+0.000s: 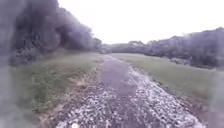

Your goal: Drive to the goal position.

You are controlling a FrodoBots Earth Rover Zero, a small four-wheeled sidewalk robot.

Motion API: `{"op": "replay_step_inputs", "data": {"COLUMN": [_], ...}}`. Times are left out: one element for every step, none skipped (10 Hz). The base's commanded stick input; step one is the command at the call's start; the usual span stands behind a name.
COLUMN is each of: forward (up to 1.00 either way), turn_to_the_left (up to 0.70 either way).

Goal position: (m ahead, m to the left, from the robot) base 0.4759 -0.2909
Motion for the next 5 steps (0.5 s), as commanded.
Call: {"op": "replay_step_inputs", "data": {"forward": [0.70,0.70,0.70,0.70,0.70], "turn_to_the_left": [0.00,0.00,0.00,0.00,0.00]}}
